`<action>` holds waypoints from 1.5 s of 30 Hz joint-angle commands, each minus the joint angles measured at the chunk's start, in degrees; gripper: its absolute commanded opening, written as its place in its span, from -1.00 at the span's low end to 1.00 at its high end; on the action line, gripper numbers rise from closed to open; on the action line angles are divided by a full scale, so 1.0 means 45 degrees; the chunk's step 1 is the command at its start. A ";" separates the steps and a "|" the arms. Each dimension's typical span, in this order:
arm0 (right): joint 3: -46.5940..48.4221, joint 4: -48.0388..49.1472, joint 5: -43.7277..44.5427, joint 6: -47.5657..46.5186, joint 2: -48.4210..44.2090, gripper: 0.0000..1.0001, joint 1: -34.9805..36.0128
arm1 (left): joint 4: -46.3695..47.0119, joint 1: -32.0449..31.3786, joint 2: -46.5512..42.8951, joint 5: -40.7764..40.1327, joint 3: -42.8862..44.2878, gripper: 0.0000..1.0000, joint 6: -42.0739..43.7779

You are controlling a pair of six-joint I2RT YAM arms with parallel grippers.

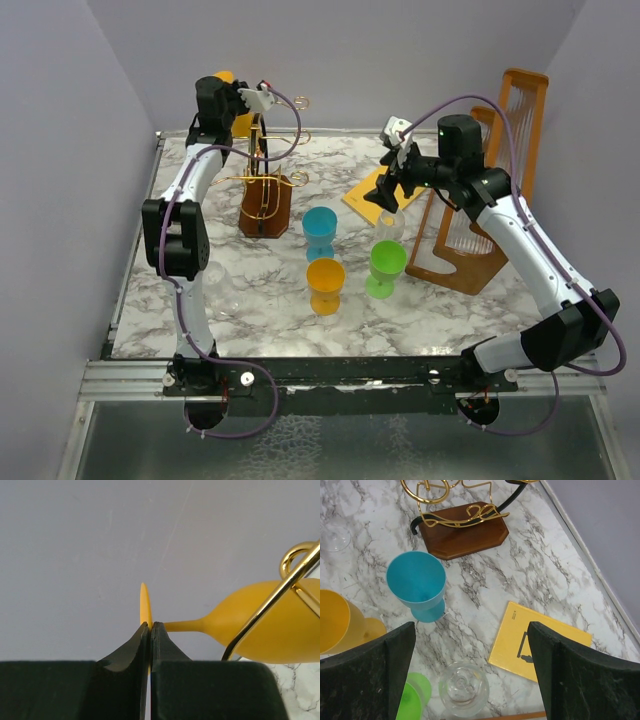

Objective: Place the wine glass upside down on the wine glass rack

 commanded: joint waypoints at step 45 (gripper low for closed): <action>-0.0801 0.0784 -0.0224 -0.0367 -0.0352 0.89 0.0063 | -0.3482 -0.0051 -0.2842 0.0891 -0.1006 -1.00 -0.0600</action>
